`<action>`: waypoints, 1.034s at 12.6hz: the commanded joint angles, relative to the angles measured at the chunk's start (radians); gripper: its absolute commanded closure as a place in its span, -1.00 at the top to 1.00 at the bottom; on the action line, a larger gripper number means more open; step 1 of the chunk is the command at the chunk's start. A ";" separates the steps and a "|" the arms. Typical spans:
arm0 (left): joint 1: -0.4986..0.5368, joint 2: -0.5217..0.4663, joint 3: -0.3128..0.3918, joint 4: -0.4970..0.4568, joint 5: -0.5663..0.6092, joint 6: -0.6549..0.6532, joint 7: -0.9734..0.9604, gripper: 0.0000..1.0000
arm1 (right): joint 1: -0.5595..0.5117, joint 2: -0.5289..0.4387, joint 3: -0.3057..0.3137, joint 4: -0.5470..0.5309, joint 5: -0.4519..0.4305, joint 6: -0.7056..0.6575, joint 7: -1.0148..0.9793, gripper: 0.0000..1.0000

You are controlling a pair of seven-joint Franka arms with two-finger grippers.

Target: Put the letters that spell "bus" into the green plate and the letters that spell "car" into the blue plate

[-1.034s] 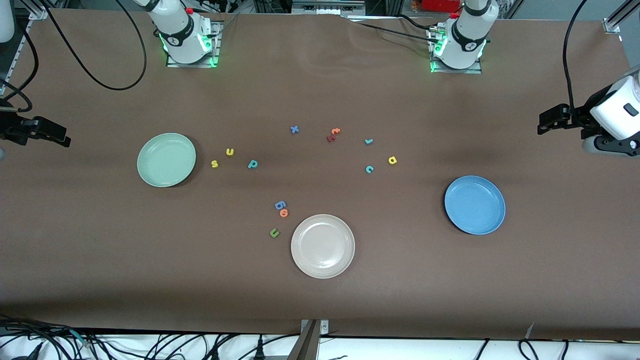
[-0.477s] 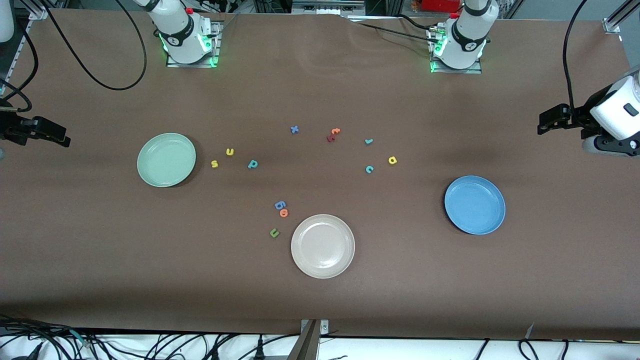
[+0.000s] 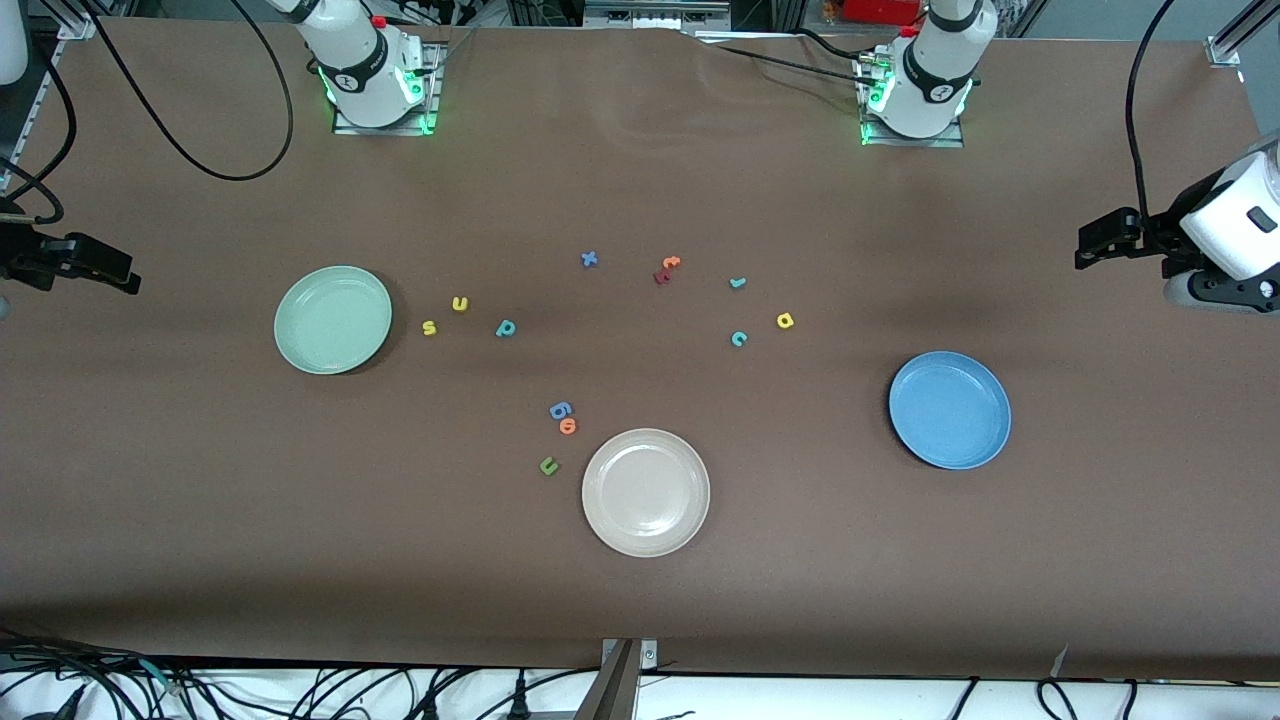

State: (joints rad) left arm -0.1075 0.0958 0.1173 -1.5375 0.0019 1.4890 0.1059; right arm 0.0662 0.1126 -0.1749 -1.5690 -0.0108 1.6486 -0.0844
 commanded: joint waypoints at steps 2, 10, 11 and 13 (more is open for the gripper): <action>-0.005 -0.010 0.001 -0.001 0.030 -0.010 0.018 1.00 | -0.006 0.009 0.002 0.026 0.009 -0.019 0.006 1.00; -0.005 -0.010 0.001 -0.001 0.030 -0.010 0.018 1.00 | -0.005 0.038 0.002 0.026 0.017 -0.016 0.006 1.00; -0.005 -0.010 0.001 -0.001 0.030 -0.010 0.018 1.00 | -0.002 0.039 0.003 0.026 0.017 -0.019 0.012 1.00; -0.003 -0.008 0.001 -0.001 0.029 -0.009 0.018 1.00 | 0.000 0.048 0.003 0.026 0.017 -0.019 0.015 1.00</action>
State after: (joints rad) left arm -0.1074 0.0958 0.1173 -1.5375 0.0019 1.4890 0.1059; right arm 0.0672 0.1467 -0.1741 -1.5690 -0.0079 1.6483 -0.0813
